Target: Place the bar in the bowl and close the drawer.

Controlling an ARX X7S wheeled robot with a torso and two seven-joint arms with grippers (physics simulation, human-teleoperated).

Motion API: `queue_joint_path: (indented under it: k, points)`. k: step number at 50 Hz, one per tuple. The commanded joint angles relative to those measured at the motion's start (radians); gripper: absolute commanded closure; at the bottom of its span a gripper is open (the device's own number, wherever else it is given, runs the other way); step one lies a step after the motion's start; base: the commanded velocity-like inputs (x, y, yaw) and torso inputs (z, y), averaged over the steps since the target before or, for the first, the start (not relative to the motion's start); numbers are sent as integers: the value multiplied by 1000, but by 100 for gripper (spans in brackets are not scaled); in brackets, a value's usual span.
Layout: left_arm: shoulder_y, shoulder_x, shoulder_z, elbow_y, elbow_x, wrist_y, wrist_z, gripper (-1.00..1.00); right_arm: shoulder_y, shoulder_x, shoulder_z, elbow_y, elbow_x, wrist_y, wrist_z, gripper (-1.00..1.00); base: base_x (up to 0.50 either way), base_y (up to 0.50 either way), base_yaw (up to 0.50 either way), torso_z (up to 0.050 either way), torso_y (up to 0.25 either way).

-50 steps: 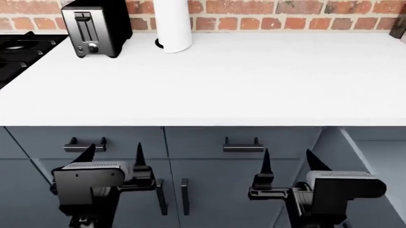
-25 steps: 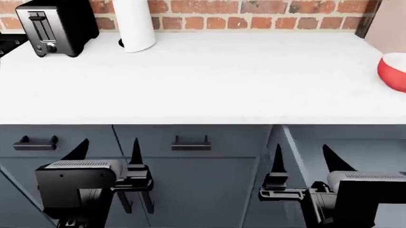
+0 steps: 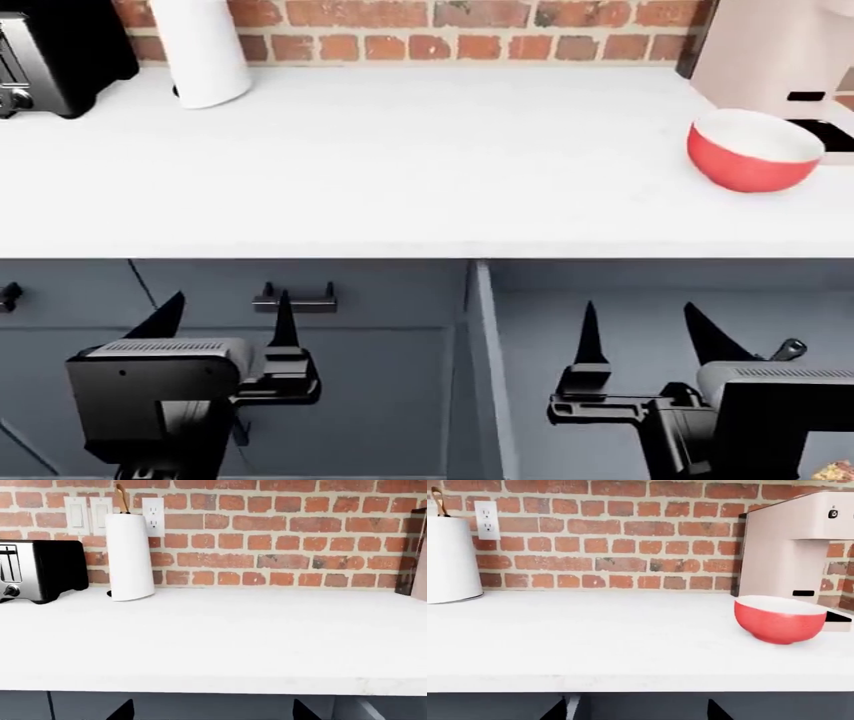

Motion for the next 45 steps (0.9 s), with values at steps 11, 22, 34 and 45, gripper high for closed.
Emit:
queue_joint_path:
  k: [11, 22, 34, 45]
  points:
    - [0, -10, 0, 3, -23, -1, -16, -100, 4, 14, 11, -7, 23, 6, 15, -100, -24, -500, 0, 0, 0]
    - [5, -19, 6, 0, -28, 7, -22, -100, 2, 18, 10, 0, 30, -2, 19, -100, -24, -500, 0, 0, 0]
    - [6, -27, 12, 1, -33, 6, -33, -100, 0, 24, 11, 0, 41, -4, 26, -100, -24, -500, 0, 0, 0]
    - [7, -33, 13, 0, -42, 8, -39, -100, 0, 30, 11, -1, 51, -4, 32, -100, -22, -500, 0, 0, 0]
